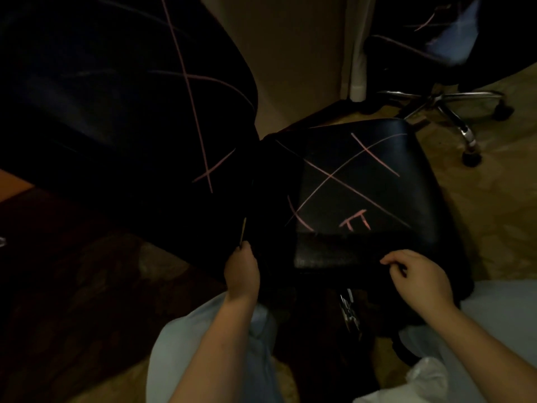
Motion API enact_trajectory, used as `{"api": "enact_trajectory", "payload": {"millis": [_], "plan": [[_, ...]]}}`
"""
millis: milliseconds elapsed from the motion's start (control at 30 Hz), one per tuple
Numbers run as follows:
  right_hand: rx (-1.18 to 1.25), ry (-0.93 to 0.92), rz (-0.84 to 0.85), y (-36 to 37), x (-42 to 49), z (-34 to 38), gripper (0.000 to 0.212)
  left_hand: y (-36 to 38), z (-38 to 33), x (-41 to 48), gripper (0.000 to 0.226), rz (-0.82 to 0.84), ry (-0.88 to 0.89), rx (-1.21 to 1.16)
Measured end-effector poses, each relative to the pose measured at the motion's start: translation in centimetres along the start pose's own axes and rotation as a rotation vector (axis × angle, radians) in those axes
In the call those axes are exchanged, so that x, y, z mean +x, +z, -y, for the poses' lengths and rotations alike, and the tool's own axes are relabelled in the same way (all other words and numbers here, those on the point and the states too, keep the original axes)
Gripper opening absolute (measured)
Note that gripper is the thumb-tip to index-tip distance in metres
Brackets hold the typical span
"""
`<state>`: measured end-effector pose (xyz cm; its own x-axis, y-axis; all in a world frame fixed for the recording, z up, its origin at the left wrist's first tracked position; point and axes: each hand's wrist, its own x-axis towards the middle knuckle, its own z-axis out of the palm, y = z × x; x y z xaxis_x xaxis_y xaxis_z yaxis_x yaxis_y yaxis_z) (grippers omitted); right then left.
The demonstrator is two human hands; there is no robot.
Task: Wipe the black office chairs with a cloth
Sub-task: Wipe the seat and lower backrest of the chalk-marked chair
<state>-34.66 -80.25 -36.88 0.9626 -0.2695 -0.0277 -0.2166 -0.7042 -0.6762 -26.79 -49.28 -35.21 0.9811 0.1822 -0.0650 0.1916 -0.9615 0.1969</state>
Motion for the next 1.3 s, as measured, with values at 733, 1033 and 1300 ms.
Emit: {"api": "enact_trajectory", "payload": {"millis": [733,1033,1300], "plan": [[-0.152,0.014,-0.013,-1.4,1.1,-1.4,0.027,2.5,-2.7,5.3,0.032,-0.118,-0.075,-0.123],[-0.132,0.023,-0.04,-1.5,3.0,-1.2,0.021,2.9,-4.7,14.3,0.031,-0.104,-0.03,-0.224],[-0.109,0.028,-0.042,-1.3,3.0,-0.6,0.018,2.1,-4.5,14.7,0.03,-0.076,0.041,-0.17]]}}
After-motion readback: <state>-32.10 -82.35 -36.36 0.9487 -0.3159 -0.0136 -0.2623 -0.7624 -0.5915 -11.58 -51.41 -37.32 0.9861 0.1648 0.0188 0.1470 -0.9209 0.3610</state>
